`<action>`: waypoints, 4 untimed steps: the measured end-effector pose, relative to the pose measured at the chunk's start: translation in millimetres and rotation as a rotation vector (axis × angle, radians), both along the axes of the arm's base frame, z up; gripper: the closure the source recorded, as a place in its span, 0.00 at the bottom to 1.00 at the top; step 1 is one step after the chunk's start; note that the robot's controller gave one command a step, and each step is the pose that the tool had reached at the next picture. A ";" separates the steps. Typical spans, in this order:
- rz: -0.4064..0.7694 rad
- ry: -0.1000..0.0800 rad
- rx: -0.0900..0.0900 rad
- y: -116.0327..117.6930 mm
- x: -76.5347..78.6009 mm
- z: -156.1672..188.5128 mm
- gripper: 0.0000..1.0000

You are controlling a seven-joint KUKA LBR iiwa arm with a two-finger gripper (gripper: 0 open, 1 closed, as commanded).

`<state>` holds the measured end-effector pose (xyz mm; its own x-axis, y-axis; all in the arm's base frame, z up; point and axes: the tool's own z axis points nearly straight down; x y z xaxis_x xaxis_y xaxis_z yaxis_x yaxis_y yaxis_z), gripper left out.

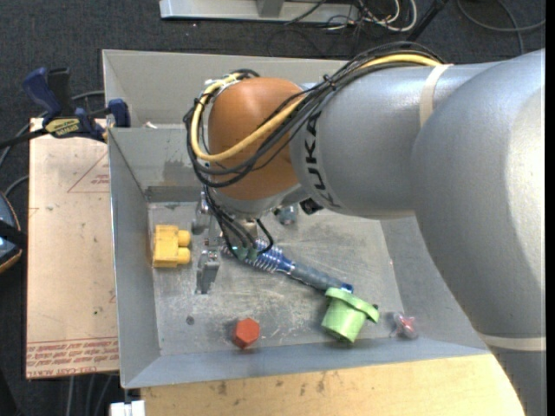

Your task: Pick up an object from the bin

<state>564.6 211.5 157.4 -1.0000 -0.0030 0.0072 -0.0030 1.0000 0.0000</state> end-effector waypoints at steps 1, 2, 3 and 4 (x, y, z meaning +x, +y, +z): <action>0.170 -0.017 0.005 30.2 -28.9 148.1 0.00; -0.009 0.000 -0.002 19.1 -20.8 -15.5 0.00; -0.103 -0.020 0.007 3.0 41.5 -84.8 0.00; -0.101 -0.015 0.005 4.0 40.6 -81.2 1.00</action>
Offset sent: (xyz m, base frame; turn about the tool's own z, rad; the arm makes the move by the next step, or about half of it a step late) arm -0.0298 0.0282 0.1432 -0.1688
